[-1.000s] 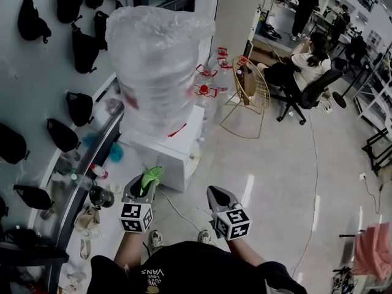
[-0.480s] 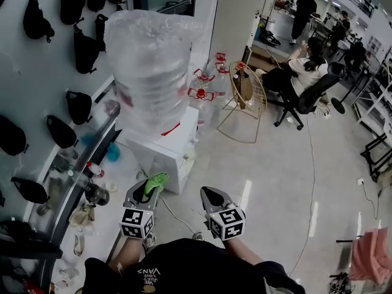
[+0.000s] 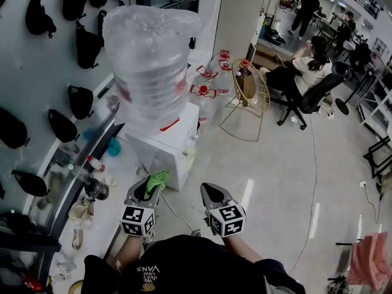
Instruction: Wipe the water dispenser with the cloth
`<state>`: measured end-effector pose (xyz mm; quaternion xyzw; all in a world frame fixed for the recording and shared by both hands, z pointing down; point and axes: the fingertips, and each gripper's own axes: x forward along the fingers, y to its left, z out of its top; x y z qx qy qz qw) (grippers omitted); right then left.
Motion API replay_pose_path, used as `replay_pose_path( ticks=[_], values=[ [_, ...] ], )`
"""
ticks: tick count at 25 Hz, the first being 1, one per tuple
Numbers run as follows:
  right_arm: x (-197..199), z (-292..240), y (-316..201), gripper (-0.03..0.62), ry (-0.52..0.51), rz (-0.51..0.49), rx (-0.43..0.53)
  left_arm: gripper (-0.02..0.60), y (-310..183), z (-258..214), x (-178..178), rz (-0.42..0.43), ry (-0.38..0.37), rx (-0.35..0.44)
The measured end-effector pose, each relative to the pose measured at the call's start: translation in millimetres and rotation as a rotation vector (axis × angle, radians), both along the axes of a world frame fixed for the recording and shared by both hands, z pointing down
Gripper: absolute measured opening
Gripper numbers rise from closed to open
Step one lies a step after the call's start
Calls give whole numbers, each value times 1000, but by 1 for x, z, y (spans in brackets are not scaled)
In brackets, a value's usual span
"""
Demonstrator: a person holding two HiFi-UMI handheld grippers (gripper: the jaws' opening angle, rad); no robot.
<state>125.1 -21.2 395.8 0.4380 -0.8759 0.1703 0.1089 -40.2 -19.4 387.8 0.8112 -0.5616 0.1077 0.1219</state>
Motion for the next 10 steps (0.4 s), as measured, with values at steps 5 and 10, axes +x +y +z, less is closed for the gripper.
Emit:
replay_pose_path(
  ticks=[5, 10],
  values=[
    [3, -1, -3, 3, -6, 2, 5, 124, -1, 1, 2, -8, -10, -1],
    [8, 0, -3, 5, -11, -5, 4, 123, -3, 2, 9, -14, -11, -2]
  ],
)
